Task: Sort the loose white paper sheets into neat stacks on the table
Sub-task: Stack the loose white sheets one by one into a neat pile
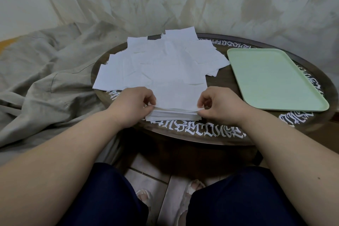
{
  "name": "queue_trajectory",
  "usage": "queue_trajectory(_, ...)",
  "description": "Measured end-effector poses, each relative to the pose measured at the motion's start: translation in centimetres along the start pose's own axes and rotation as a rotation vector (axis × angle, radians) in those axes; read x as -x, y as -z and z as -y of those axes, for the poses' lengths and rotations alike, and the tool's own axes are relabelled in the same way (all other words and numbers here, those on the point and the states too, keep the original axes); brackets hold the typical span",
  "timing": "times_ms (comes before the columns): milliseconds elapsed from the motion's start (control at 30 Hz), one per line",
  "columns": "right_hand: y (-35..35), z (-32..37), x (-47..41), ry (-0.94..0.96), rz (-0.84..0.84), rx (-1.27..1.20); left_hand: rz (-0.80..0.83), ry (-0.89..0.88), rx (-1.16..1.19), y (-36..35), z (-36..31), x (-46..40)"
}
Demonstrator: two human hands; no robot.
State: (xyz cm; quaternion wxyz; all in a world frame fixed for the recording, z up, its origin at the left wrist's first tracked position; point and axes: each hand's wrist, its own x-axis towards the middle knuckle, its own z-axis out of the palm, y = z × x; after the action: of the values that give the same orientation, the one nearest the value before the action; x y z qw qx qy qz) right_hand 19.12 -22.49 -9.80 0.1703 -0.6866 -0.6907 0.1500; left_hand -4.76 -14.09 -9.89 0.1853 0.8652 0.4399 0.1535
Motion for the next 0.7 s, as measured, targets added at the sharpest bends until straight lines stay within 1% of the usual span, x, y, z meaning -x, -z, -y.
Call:
queue_trajectory(100, 0.18, 0.0, 0.0, 0.01, -0.024, -0.001, 0.0, -0.006, -0.011, 0.03, 0.0, 0.03)
queue_trajectory(333, -0.12, 0.37, -0.15, 0.024, 0.056, 0.051, 0.047, -0.02, -0.047, -0.24, 0.33, -0.03)
queue_trajectory(467, -0.32, 0.29, -0.19, 0.028, 0.054, 0.063, 0.062, 0.005, -0.029, -0.33, 0.4, -0.15)
queue_trajectory(533, -0.44, 0.28, -0.18, 0.026, 0.039, 0.067, 0.026, 0.062, 0.021, -0.45, 0.35, -0.19)
queue_trajectory(600, -0.44, 0.36, -0.2, 0.027, 0.034, 0.068, -0.058, 0.151, 0.099, -0.38, 0.33, -0.3)
queue_trajectory(667, -0.42, 0.46, -0.28, 0.032, 0.031, 0.07, -0.124, 0.21, 0.115, -0.31, 0.36, -0.48)
queue_trajectory(700, -0.45, 0.5, -0.34, 0.034, 0.031, 0.074, -0.129, 0.228, 0.105, -0.34, 0.37, -0.55)
